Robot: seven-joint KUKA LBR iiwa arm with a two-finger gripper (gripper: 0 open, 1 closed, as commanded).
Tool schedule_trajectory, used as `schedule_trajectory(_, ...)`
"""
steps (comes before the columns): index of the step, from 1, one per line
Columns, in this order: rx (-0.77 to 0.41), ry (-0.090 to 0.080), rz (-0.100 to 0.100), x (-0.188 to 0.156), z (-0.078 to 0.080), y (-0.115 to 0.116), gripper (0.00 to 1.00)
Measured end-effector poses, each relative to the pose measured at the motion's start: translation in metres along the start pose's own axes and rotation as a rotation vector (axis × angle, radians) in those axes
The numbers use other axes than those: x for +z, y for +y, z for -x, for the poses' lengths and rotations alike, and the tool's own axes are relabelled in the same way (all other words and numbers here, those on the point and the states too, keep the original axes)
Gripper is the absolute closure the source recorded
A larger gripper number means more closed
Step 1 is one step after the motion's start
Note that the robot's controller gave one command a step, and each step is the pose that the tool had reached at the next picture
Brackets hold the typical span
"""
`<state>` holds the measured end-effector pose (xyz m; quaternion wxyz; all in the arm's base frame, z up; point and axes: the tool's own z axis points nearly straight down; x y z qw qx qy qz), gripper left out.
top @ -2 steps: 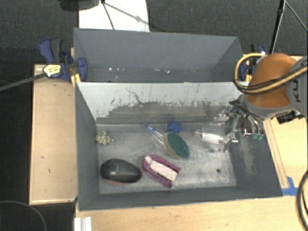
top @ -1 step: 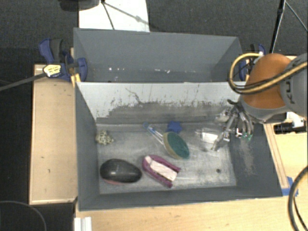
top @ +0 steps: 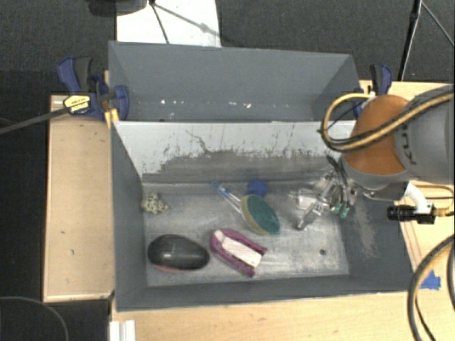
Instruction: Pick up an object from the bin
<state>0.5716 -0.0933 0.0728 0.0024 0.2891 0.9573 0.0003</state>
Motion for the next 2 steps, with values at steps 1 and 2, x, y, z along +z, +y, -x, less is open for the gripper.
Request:
schedule_trajectory(1,0.024,0.004,0.001,0.0004,0.0220,-0.0001,0.00)
schedule_trajectory(2,0.021,-0.008,0.003,-0.0019,0.0249,-0.0003,1.00)
